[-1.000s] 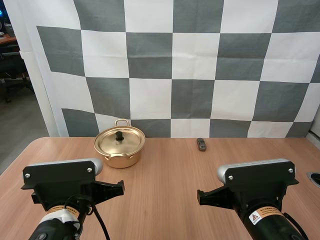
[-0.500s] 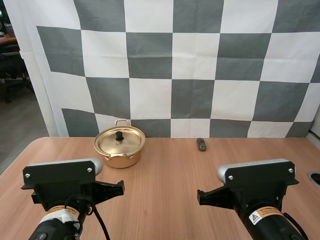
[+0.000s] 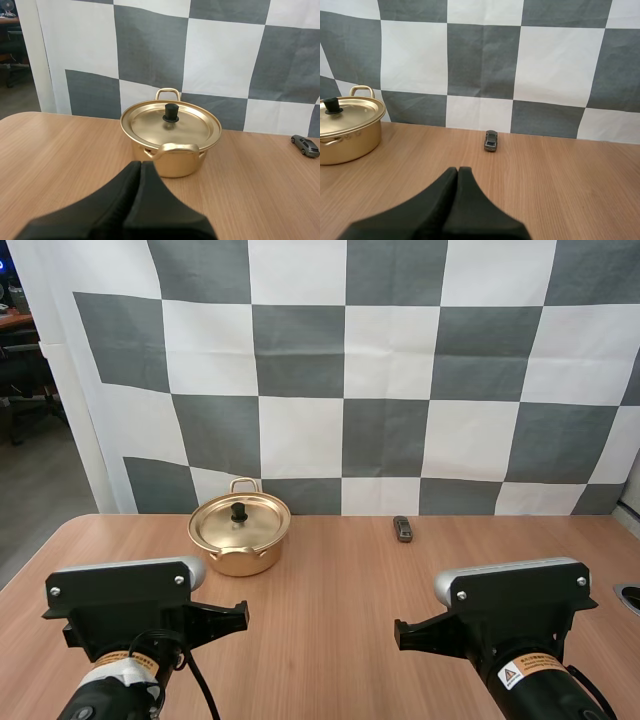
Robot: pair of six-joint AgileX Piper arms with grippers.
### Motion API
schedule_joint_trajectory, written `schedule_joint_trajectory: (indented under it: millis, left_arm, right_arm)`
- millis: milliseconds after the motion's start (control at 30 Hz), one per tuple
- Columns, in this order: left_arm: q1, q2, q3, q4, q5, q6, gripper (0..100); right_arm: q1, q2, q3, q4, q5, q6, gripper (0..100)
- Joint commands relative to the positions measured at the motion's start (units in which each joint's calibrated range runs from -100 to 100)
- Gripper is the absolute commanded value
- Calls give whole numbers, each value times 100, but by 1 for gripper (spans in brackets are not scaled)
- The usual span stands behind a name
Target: Open the pot, put the car inside, and close it
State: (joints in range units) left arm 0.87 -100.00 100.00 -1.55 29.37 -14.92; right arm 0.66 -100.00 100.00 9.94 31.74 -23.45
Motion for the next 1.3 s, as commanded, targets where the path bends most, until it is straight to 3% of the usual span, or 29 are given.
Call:
schedule_joint_trajectory:
  millis: [0, 1033, 1267]
  left_arm:
    - [-4, 0, 0, 8, 6, 3, 0]
    - [-4, 0, 0, 8, 6, 3, 0]
    - [-4, 0, 0, 8, 6, 3, 0]
  right_arm:
    - [4, 0, 0, -2, 10, -1, 0]
    - [4, 0, 0, -2, 10, -1, 0]
    - [4, 0, 0, 1046, 12, -1, 0]
